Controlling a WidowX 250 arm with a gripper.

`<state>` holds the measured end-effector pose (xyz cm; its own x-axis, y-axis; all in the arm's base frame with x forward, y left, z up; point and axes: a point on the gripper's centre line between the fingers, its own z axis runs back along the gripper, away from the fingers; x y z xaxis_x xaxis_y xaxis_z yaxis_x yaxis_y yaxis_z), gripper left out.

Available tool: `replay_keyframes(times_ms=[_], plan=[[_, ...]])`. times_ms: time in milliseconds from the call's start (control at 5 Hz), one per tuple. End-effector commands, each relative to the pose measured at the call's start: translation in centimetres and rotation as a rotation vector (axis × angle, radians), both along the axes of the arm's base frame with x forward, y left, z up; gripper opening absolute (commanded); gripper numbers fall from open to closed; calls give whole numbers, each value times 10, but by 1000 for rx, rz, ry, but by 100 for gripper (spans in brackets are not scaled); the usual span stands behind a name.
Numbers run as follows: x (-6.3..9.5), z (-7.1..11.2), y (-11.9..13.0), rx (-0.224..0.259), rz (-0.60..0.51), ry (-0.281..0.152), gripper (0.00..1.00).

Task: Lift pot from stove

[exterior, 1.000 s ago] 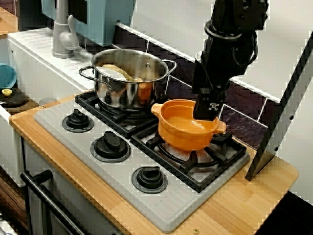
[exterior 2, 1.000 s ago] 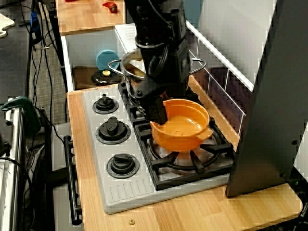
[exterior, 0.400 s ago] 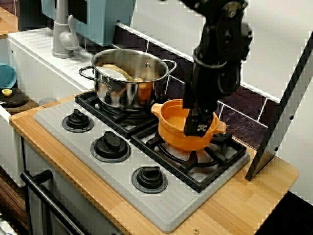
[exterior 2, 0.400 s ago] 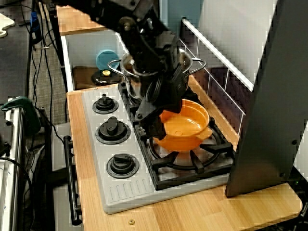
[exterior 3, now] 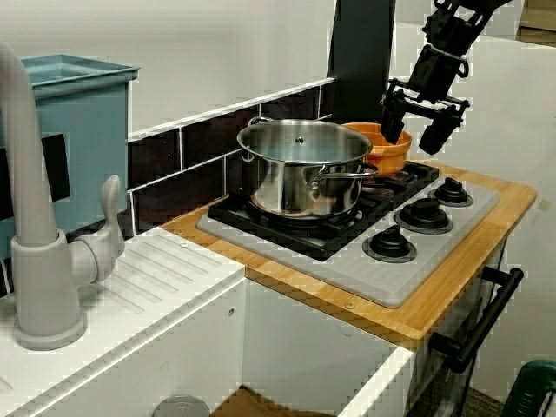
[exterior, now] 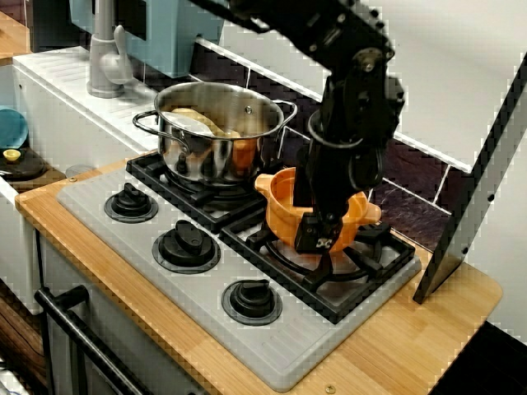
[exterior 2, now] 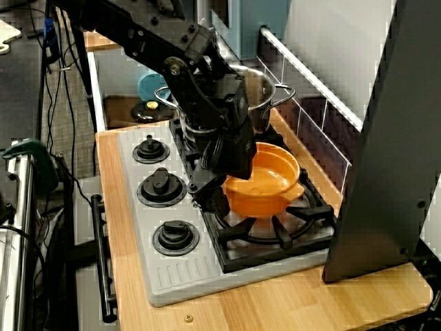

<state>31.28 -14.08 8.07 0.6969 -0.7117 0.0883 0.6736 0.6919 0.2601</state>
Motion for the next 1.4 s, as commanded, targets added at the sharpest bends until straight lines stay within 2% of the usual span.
replay_keyframes(times_ms=[0,400,600,1200], plan=[[-6,0,-6,-10,-12,-24,100],[-10,-4,-6,-15,1,-38,100],[-12,-11,-4,-9,22,-33,0],[-19,-9,1,-16,24,-5,0]])
